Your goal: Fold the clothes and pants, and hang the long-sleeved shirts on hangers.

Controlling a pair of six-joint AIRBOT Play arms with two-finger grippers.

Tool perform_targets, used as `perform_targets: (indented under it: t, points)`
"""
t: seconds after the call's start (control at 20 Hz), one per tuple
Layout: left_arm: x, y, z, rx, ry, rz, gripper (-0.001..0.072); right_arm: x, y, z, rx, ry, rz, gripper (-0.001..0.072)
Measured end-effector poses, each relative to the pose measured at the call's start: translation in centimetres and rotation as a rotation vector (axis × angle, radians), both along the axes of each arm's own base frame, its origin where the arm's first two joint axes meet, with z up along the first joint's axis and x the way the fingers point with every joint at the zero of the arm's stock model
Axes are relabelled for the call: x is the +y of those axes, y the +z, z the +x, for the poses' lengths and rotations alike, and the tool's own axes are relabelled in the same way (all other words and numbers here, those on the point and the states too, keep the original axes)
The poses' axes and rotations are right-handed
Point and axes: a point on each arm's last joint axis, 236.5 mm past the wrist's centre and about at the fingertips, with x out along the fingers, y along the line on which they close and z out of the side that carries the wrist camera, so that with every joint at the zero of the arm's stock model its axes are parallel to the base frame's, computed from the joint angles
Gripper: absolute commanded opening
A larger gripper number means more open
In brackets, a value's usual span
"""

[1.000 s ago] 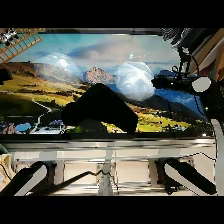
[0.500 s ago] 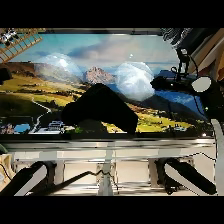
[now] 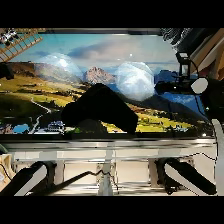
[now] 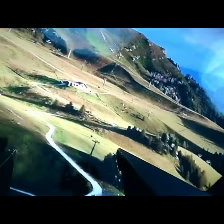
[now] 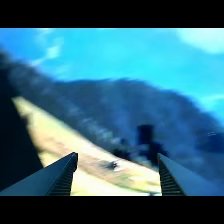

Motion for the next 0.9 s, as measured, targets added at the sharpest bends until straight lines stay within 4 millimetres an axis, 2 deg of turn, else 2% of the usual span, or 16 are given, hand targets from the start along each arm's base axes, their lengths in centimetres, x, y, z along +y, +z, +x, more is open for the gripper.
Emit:
perform_targets:
  t: [0.05, 0.15, 0.25, 0.35, 0.45, 0.6, 0.7, 0.8, 0.9]
  points:
    - [-0.7, -0.1, 0.1, 0.003, -0.032, -0.014, 0.0698, 0.0, 0.8, 0.5, -0.028, -0.008, 0.005, 0.0584]
    - [-4.2, -0.7, 0.1, 0.028, -0.189, -0.072, 0.0691, 1.9, 2.4, 0.9, -0.076, 0.044, 0.069, 0.0584]
    - [-9.2, -1.5, -0.8, 0.066, -0.403, -0.160, 0.0689, 5.4, 3.2, -0.3, -0.065, 0.177, 0.171, 0.0583]
    - [-12.9, -3.2, -2.4, 0.131, -0.561, -0.212, 0.0689, 7.8, 2.9, -2.1, -0.014, 0.274, 0.247, 0.0582]
    - [-14.6, -6.8, -4.5, 0.247, -0.632, -0.220, 0.0690, 9.2, 1.3, -4.1, 0.061, 0.311, 0.306, 0.0569]
    - [-16.8, -13.4, -7.7, 0.404, -0.689, -0.232, 0.0690, 10.7, -3.0, -7.5, 0.203, 0.304, 0.411, 0.0569]
    - [-18.4, -17.1, -9.2, 0.447, -0.725, -0.226, 0.0691, 12.2, -5.5, -9.8, 0.290, 0.257, 0.529, 0.0567]
    - [-20.3, -19.4, -9.8, 0.436, -0.768, -0.203, 0.0688, 13.1, -7.3, -10.9, 0.326, 0.191, 0.620, 0.0565]
    - [-21.9, -20.5, -9.0, 0.378, -0.800, -0.169, 0.0659, 13.8, -8.6, -11.7, 0.349, 0.162, 0.656, 0.0565]
